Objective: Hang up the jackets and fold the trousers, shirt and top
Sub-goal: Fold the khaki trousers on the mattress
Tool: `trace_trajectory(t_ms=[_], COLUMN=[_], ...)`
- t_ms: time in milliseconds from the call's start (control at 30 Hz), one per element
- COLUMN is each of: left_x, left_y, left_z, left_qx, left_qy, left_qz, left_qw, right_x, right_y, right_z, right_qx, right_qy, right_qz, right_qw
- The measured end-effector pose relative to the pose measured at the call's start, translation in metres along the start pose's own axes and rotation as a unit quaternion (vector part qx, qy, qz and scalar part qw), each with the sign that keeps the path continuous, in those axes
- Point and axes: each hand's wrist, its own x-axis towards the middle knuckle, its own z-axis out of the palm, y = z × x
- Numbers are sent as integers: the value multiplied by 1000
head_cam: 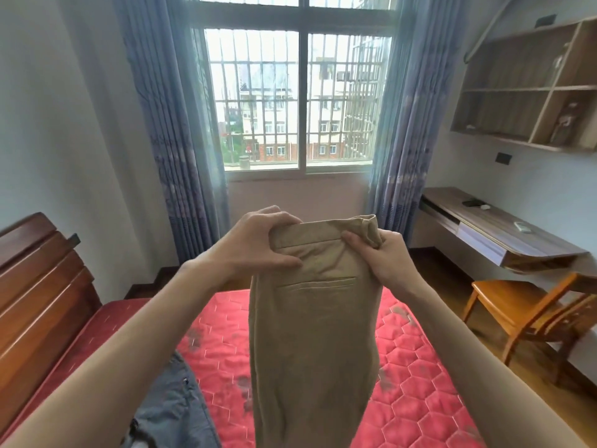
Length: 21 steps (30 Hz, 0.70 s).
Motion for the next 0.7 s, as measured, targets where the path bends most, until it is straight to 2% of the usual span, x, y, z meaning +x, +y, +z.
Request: trace_trajectory(t_ms=[100, 167, 267, 333, 400, 500, 567, 633, 700], left_x=[6, 8, 9, 10, 10, 9, 7, 5, 4], left_y=[10, 14, 18, 20, 23, 27, 28, 32, 36], left_z=[-9, -15, -19, -14, -9, -3, -1, -1, -4], left_qx=[93, 112, 118, 130, 139, 144, 112, 18, -26], left_qy=[-65, -84, -86, -79, -81, -93, -102, -125, -172], left_qz=[40, 47, 55, 55, 60, 78, 85, 43, -33], left_qw=[993, 989, 988, 987, 985, 982, 985, 991, 984], right_x=[1, 3, 14, 20, 25, 25, 18, 13, 11], right_y=[-11, -25, -60, -84, -101, -109, -108, -110, -115], right_z=[-6, -21, -45, -50, -47, -36, -32, -33, -37], right_qx=[-28, -65, -157, -236, -312, -458, -490, -457, -416], right_qy=[-35, -98, -199, -253, -313, -371, -395, -424, -448], right_qz=[9, 20, -34, -42, -9, 9, 21, 62, 108], right_qw=[999, 993, 967, 937, 897, 808, 777, 779, 784])
